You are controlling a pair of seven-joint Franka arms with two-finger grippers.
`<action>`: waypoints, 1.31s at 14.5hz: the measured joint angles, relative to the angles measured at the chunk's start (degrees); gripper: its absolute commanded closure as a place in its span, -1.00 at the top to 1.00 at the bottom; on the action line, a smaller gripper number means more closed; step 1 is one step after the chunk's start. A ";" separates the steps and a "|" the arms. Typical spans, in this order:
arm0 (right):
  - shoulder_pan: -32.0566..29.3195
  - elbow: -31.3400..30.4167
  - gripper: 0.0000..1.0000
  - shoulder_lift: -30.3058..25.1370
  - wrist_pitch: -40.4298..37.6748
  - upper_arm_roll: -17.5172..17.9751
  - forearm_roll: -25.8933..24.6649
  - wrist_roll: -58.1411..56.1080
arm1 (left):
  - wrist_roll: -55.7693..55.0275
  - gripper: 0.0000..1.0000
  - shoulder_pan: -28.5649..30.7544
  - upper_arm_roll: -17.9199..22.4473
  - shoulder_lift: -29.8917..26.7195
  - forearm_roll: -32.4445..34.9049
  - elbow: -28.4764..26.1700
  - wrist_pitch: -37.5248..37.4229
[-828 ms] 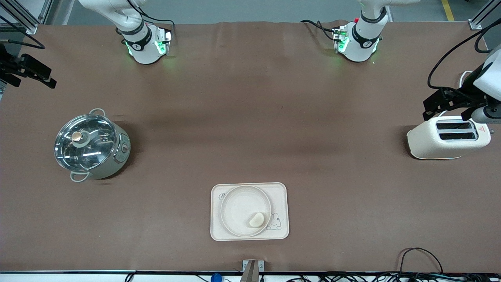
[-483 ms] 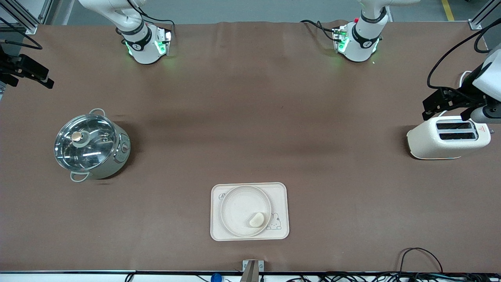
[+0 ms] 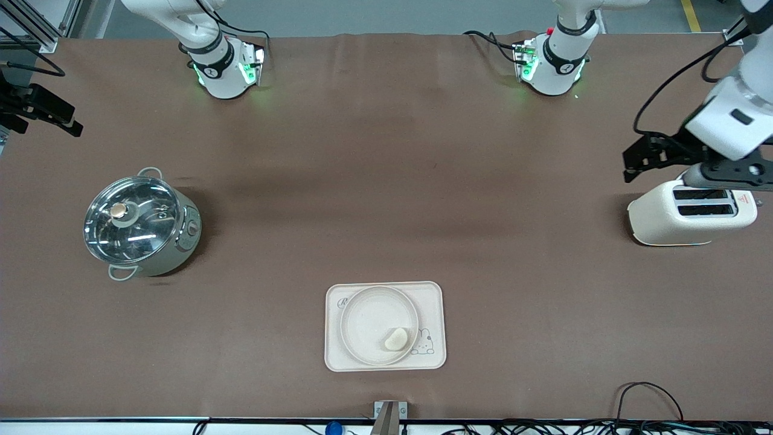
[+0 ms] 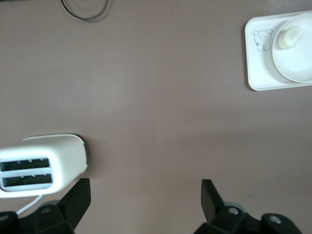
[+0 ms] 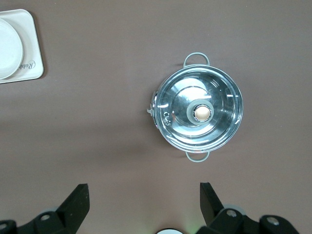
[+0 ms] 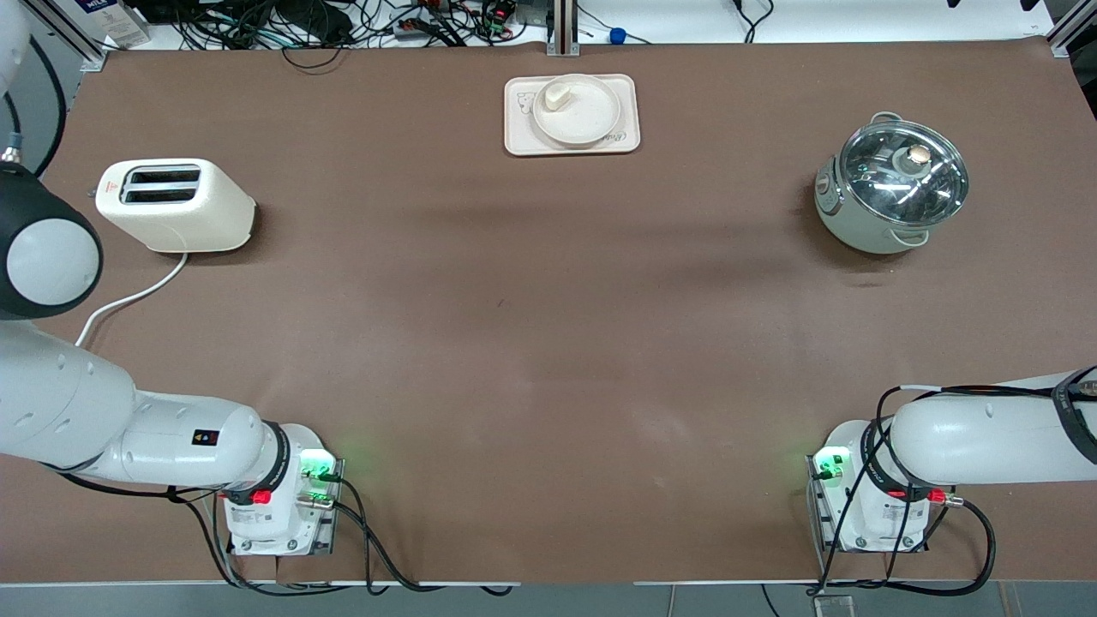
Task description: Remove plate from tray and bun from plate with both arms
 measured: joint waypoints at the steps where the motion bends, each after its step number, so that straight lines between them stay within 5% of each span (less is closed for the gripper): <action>1: 0.05 0.00 1.00 0.00 0.01 0.07 0.00 0.00 | -1.36 1.00 -0.16 -0.79 0.09 0.00 -0.01 -0.32; 10: 0.16 -0.12 1.00 1.65 2.89 0.19 0.45 0.00 | -0.64 1.00 0.80 -1.04 0.20 0.04 0.00 -0.65; 19: 4.80 -0.61 1.00 10.77 12.86 0.62 9.02 0.20 | 2.43 1.00 1.28 -0.61 0.25 0.20 0.01 -0.74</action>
